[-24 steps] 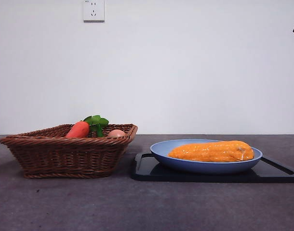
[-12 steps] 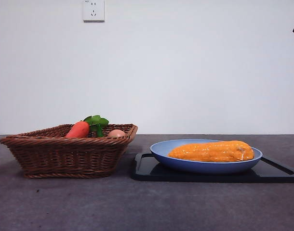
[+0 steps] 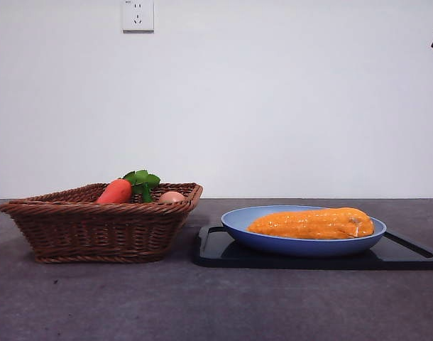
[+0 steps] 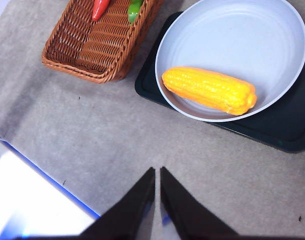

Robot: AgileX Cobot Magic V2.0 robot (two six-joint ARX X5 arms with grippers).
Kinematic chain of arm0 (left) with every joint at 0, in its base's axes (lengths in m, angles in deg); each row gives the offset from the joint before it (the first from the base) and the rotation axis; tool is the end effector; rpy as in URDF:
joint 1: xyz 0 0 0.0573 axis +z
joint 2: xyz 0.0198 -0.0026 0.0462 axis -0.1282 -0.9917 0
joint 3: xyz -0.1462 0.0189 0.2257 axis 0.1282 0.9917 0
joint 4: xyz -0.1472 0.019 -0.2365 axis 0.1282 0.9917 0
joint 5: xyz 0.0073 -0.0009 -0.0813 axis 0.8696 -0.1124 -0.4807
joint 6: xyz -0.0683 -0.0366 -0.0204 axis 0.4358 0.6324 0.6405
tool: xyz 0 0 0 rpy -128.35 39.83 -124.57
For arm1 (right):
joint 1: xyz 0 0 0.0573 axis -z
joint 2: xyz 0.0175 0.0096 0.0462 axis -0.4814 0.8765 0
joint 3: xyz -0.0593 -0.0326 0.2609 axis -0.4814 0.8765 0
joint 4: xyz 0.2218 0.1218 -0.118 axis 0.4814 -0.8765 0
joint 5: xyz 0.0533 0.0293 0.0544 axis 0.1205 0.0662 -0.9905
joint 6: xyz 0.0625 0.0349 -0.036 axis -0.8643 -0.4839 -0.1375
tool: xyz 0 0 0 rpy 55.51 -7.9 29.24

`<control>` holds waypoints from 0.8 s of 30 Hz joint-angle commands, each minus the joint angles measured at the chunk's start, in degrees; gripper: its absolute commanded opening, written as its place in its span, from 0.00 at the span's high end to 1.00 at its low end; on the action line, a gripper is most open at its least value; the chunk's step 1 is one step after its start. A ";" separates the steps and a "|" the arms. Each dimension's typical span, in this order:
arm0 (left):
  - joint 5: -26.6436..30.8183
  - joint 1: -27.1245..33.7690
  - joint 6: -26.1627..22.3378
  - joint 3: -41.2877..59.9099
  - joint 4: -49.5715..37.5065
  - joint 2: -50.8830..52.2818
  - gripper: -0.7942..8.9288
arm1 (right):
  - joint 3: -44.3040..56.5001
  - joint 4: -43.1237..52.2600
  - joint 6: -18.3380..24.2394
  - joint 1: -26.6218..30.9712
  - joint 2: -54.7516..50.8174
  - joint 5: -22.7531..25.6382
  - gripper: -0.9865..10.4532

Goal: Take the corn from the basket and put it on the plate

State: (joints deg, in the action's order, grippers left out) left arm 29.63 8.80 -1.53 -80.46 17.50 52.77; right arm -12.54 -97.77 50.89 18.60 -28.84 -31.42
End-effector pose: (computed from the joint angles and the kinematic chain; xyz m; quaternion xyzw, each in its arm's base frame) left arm 0.1571 -0.0114 0.1697 0.0134 0.0242 -0.1050 0.9941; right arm 0.1757 0.0669 0.2855 0.1120 0.4163 0.3104 0.8472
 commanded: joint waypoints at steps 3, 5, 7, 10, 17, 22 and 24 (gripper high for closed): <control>0.00 0.11 0.72 0.39 4.00 2.38 0.91 | -0.87 0.37 0.68 -0.15 0.44 0.00 0.91; 0.00 0.11 0.72 0.42 6.12 3.45 0.91 | -0.87 0.37 0.68 -0.15 0.44 0.00 0.91; 0.00 0.13 0.72 0.46 7.52 3.91 0.91 | -0.87 0.37 0.68 -0.15 0.44 0.00 0.91; 0.00 0.11 0.96 1.05 8.09 3.91 0.91 | -0.87 0.35 0.68 -0.15 0.44 0.00 0.91; -0.02 0.11 1.79 2.60 8.07 3.91 0.91 | -0.87 0.37 0.68 -0.15 0.44 0.00 0.91; -0.02 0.11 1.77 2.60 8.07 3.91 0.91 | -0.87 0.37 0.68 -0.15 0.44 0.00 0.91; -0.02 0.11 1.77 2.60 7.96 3.91 0.91 | -0.87 0.37 0.66 -0.15 0.44 0.00 0.91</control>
State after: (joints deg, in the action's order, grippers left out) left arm 29.63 8.80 -0.07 -79.45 25.37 56.55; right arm -12.54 -97.77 50.89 18.60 -28.84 -31.42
